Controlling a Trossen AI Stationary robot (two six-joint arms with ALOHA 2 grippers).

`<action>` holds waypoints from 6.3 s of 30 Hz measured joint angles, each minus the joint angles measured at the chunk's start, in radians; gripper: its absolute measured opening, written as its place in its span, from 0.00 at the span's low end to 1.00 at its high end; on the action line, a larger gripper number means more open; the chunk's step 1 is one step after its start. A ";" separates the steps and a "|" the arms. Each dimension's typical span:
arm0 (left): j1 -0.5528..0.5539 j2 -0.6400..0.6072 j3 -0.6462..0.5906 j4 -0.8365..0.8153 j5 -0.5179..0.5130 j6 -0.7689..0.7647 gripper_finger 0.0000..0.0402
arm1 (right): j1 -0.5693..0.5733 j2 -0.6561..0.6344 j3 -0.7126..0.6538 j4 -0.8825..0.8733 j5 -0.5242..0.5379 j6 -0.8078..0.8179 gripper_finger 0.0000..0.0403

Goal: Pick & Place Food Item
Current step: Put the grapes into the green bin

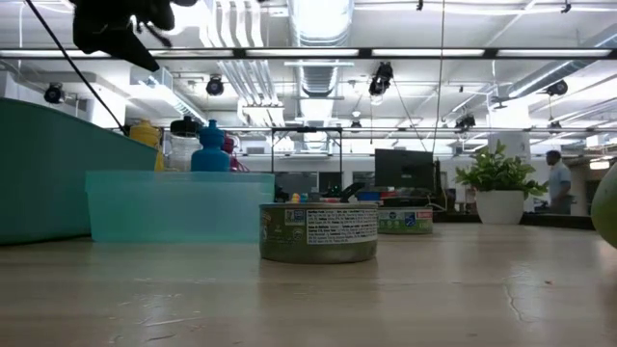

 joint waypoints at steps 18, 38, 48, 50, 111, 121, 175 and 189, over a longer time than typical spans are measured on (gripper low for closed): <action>0.000 0.000 0.000 0.000 0.000 0.000 0.98 | -0.071 0.200 0.079 0.214 -0.246 0.000 0.24; 0.001 0.000 0.000 -0.019 -0.005 0.233 0.98 | -0.084 0.179 0.098 0.156 -0.228 0.005 0.24; 0.001 0.000 0.000 -0.018 -0.006 0.234 0.98 | -0.086 0.179 0.097 0.152 -0.228 0.005 0.24; 0.001 0.000 0.000 -0.018 -0.006 0.234 0.98 | -0.086 0.179 0.097 0.156 -0.228 0.006 0.24; 0.001 0.000 0.000 -0.015 -0.007 0.236 0.98 | -0.121 0.492 0.481 -0.223 -0.249 0.155 0.60; 0.001 0.000 0.000 -0.015 -0.007 0.236 0.98 | -0.120 0.490 0.482 -0.221 -0.256 0.155 0.76; 0.001 0.000 0.000 -0.015 -0.007 0.235 0.98 | -0.115 -0.373 -0.684 0.385 -0.173 0.080 0.82; 0.001 0.000 0.000 -0.015 -0.007 0.235 0.98 | -0.115 -0.366 -0.662 0.388 -0.175 0.076 0.82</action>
